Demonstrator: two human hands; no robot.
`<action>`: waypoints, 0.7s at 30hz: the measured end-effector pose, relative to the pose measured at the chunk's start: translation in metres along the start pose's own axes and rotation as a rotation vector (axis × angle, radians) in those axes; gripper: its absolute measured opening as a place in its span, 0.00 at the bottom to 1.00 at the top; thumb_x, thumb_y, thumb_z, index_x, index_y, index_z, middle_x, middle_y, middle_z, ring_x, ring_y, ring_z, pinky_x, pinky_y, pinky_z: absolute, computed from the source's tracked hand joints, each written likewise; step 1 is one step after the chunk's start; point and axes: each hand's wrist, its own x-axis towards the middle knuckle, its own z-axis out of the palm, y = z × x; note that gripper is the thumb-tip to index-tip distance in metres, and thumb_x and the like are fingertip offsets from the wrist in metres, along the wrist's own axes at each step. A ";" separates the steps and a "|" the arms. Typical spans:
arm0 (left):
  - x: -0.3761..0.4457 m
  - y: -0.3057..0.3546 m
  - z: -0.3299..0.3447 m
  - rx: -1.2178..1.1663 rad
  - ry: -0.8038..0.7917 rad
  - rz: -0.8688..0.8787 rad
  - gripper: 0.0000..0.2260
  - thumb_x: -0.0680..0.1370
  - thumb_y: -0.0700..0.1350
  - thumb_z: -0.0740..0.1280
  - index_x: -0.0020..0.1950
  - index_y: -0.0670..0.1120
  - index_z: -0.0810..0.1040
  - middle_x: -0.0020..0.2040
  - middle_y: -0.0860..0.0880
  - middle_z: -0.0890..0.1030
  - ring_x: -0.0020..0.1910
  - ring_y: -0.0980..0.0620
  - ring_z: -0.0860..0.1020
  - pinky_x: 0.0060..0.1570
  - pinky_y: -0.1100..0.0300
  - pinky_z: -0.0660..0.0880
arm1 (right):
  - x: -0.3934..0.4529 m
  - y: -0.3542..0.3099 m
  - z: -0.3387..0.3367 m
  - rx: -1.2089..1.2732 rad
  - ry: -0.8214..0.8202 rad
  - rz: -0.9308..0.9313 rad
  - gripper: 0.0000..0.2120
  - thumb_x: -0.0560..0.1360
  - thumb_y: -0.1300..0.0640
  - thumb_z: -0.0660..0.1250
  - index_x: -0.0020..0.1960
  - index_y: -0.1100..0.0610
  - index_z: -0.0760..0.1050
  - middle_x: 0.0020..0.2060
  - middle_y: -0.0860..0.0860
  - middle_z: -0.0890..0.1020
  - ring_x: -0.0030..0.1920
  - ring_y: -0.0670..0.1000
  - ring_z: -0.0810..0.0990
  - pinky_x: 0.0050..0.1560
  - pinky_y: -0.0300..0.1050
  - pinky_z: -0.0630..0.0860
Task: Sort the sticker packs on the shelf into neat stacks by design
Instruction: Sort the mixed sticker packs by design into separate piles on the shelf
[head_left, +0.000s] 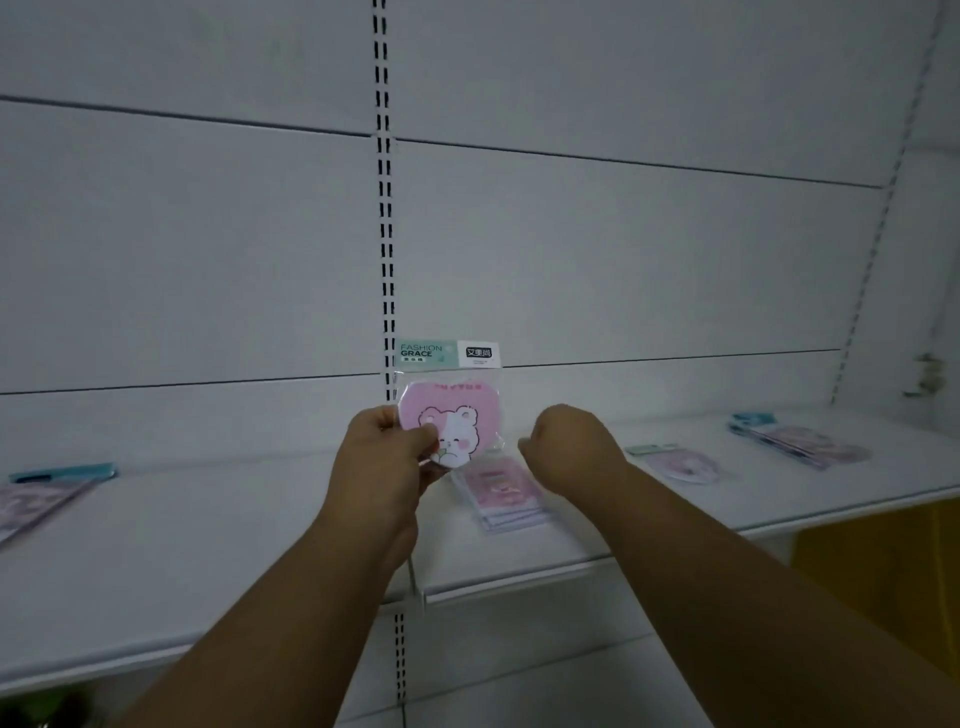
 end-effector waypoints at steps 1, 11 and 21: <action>0.002 -0.003 0.006 0.000 -0.021 -0.022 0.06 0.77 0.32 0.65 0.50 0.42 0.75 0.52 0.40 0.81 0.47 0.43 0.83 0.35 0.58 0.81 | 0.000 0.002 -0.010 0.182 0.043 0.014 0.17 0.77 0.49 0.62 0.35 0.59 0.70 0.32 0.52 0.75 0.40 0.57 0.78 0.39 0.44 0.69; -0.007 -0.067 0.111 0.270 -0.238 -0.069 0.04 0.75 0.35 0.70 0.47 0.39 0.77 0.43 0.40 0.81 0.32 0.49 0.82 0.36 0.57 0.81 | 0.002 0.090 -0.101 0.614 0.153 0.124 0.13 0.73 0.56 0.71 0.42 0.66 0.76 0.31 0.55 0.82 0.23 0.45 0.76 0.25 0.39 0.69; 0.025 -0.135 0.225 0.796 -0.162 0.070 0.09 0.69 0.44 0.77 0.34 0.43 0.79 0.27 0.47 0.83 0.29 0.48 0.84 0.38 0.52 0.83 | 0.080 0.226 -0.092 0.271 0.030 0.077 0.14 0.72 0.53 0.73 0.35 0.61 0.74 0.37 0.61 0.85 0.37 0.57 0.84 0.38 0.50 0.80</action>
